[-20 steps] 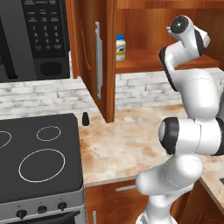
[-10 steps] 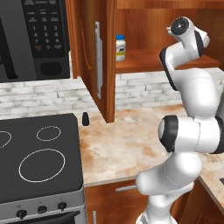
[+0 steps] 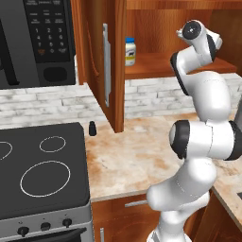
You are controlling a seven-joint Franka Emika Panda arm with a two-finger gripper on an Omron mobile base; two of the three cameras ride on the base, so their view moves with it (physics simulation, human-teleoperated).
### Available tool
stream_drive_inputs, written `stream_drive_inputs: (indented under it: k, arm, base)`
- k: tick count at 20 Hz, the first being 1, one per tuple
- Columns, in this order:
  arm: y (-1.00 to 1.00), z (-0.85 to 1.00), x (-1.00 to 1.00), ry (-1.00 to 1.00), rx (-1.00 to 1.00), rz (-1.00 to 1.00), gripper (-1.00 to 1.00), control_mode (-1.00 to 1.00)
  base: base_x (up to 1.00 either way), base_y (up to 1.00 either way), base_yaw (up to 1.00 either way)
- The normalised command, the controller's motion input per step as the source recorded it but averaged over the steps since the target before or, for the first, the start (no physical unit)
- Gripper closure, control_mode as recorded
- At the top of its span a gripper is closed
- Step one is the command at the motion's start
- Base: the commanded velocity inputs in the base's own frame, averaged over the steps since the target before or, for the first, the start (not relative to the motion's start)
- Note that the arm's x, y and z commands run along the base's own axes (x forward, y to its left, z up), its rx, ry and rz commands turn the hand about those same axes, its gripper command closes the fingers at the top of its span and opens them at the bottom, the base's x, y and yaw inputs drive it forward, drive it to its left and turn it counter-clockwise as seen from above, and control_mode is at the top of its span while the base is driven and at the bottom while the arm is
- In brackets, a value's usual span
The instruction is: Collect the turmeric, mayonnaise, and shaker from the cabinet and place them next to the stove.
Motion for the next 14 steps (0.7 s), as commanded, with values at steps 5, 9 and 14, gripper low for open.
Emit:
stream_drive_inputs:
  k: [5, 9, 14]
  arm:
    - [-0.09, 0.01, 0.14, 0.00, 0.00, 0.05, -1.00, -1.00]
    - [-0.28, 0.00, 0.00, 0.00, 0.00, 0.00, -1.00, -1.00]
    - [-0.19, 0.00, 0.00, 0.00, 0.00, 0.00, -1.00, -1.00]
  base:
    - [0.00, 0.00, 0.00]
    - [0.00, 0.00, 0.00]
    - [0.00, 0.00, 0.00]
